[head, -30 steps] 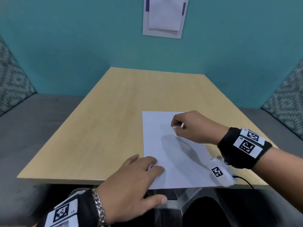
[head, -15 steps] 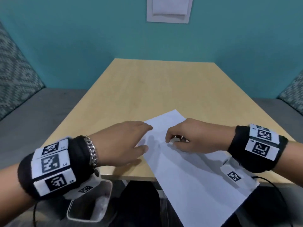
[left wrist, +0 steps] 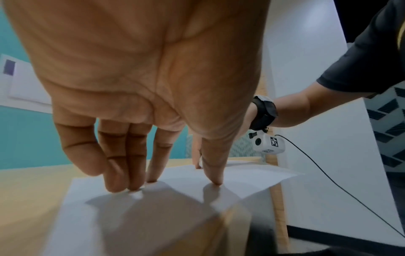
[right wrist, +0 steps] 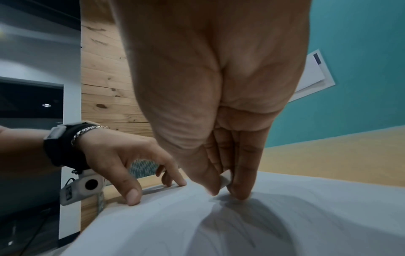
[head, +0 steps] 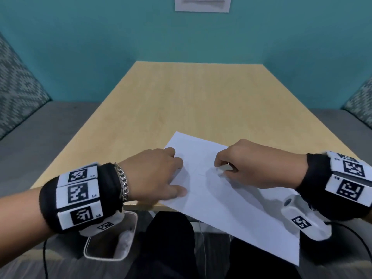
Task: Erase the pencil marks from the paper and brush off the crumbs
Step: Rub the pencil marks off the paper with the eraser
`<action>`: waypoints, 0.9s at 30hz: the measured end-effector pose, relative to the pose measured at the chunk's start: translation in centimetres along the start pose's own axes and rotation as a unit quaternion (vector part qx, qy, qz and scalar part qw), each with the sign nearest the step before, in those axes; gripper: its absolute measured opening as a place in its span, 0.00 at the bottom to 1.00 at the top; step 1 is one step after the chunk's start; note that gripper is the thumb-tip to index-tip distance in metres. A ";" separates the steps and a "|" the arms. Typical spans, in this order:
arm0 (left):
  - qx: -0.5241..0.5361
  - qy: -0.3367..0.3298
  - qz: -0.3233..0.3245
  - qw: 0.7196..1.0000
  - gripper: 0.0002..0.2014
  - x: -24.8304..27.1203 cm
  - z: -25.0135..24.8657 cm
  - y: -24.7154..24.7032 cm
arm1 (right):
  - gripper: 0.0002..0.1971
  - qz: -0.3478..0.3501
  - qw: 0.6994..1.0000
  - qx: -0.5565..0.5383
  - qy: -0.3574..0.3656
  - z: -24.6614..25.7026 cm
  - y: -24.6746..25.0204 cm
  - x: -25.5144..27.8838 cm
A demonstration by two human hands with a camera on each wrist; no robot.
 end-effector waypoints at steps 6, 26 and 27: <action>0.066 -0.065 0.024 0.995 0.29 -0.5 1.1 0.6 | 0.11 -0.005 1.000 0.007 0.003 -1.1 1.3 -1.6; 0.038 -0.058 0.082 0.994 0.61 -1.4 2.1 -1.7 | 0.14 -0.013 0.999 -0.025 0.043 6.1 -0.4 -2.1; 0.034 -0.057 0.082 0.994 0.61 -1.4 2.1 -1.7 | 0.13 0.001 0.998 -0.024 0.052 6.7 -0.7 -1.8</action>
Point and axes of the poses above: each hand's wrist, its own x-axis away from the middle knuckle, its own y-axis out of the back of the hand, z = x × y, the point moved 7 cm from there along -x, towards the middle knuckle, and after that the axes turned 13 degrees about -x, right-handed, at the moved point
